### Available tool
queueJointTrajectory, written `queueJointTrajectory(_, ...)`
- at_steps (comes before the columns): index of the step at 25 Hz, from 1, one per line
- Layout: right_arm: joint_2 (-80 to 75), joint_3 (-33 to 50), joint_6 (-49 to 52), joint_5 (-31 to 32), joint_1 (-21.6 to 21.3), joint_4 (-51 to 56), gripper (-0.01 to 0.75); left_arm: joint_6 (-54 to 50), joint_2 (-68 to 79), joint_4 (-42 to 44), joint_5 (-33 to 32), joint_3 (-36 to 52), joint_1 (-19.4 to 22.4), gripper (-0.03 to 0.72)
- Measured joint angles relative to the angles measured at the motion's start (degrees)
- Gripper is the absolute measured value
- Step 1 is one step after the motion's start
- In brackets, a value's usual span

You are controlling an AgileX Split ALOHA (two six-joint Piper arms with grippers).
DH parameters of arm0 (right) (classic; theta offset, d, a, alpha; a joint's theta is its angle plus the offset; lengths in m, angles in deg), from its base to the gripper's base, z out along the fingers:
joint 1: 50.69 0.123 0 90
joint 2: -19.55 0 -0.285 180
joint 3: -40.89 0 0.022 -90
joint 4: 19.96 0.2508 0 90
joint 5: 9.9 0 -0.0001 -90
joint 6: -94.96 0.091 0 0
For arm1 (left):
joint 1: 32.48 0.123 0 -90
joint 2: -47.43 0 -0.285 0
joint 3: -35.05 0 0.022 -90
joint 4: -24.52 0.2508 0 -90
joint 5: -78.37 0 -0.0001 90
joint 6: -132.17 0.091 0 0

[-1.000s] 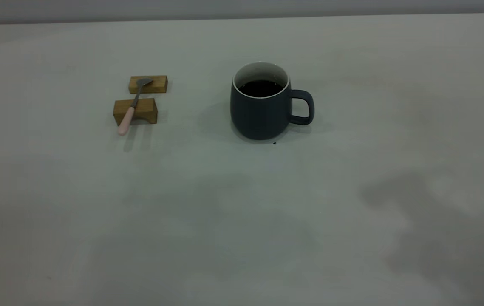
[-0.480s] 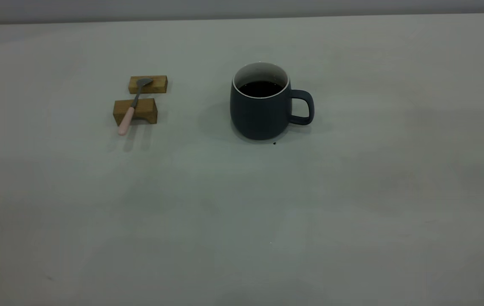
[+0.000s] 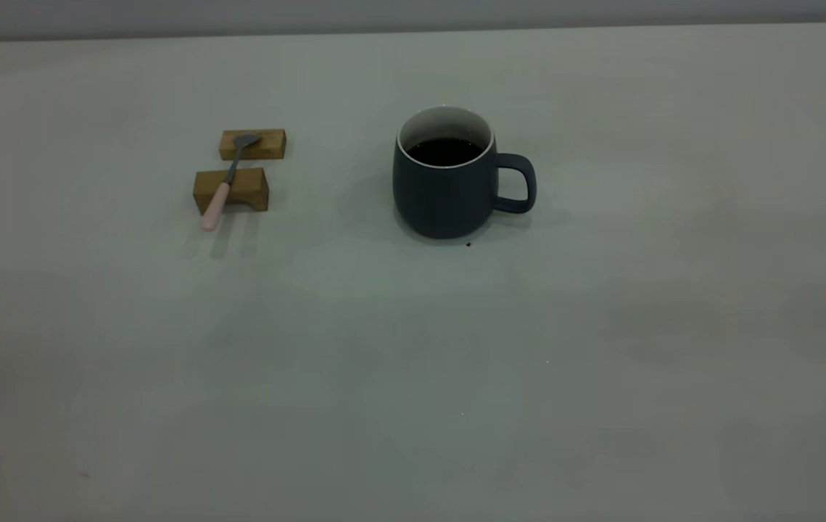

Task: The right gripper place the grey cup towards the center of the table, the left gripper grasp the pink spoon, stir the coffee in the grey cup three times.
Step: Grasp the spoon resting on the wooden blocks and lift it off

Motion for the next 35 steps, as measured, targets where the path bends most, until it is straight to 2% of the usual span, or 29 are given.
queueJointTrajectory(4,6.5,0.0,0.0,0.3,0.0,0.0,0.524,0.0,0.0,0.0,0.0,0.0,0.0,0.388)
queueJointTrajectory(25,6.9,0.0,0.0,0.5,0.0,0.0,0.524,0.0,0.6,-0.6,0.5,0.0,0.0,0.389)
queueJointTrajectory(29,6.9,0.0,0.0,0.5,0.0,0.0,0.524,0.0,9.0,-0.6,5.2,-1.6,0.0,0.443)
queueJointTrajectory(33,6.9,0.0,0.0,0.5,0.0,0.0,0.524,-0.1,23.2,-0.7,10.8,-3.8,0.0,0.528)
queueJointTrajectory(35,6.9,0.0,0.0,0.5,0.0,0.0,0.524,-0.7,31.7,-0.8,12.7,-5.0,0.0,0.547)
